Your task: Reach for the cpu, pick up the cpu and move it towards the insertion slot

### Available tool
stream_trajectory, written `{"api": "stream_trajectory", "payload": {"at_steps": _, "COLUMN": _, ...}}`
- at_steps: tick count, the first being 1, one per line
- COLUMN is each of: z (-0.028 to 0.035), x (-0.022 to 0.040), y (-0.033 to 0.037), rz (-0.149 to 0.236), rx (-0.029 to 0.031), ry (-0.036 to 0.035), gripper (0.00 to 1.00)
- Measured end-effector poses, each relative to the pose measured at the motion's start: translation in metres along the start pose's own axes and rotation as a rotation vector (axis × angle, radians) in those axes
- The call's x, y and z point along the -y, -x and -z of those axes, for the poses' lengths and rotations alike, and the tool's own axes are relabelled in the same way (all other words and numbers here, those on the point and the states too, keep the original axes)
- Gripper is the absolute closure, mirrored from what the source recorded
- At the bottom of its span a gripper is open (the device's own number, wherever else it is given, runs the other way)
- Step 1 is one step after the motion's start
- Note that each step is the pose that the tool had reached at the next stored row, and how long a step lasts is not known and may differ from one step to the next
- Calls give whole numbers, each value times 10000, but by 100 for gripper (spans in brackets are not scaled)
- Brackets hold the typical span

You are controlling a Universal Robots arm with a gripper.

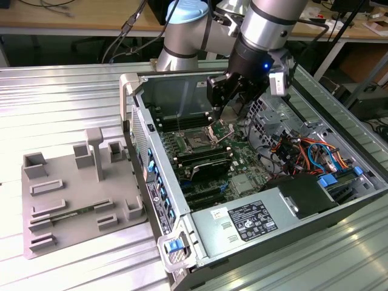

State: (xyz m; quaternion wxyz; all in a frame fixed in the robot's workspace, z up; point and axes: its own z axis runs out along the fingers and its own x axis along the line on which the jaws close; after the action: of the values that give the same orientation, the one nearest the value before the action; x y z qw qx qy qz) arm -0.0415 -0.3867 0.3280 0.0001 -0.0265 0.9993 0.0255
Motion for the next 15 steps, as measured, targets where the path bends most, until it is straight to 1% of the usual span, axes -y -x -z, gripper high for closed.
{"api": "stream_trajectory", "payload": {"at_steps": 5, "z": -8, "x": -32, "y": 26, "rz": 0, "rx": 0, "ry": 0, "gripper": 45}}
{"api": "stream_trajectory", "payload": {"at_steps": 6, "z": -12, "x": -49, "y": 39, "rz": 1, "rx": 0, "ry": 0, "gripper": 45}}
{"api": "stream_trajectory", "payload": {"at_steps": 10, "z": -19, "x": -80, "y": 61, "rz": 1, "rx": 0, "ry": 1, "gripper": 45}}
{"api": "stream_trajectory", "payload": {"at_steps": 15, "z": -24, "x": -103, "y": 80, "rz": -1, "rx": 0, "ry": 0, "gripper": 45}}
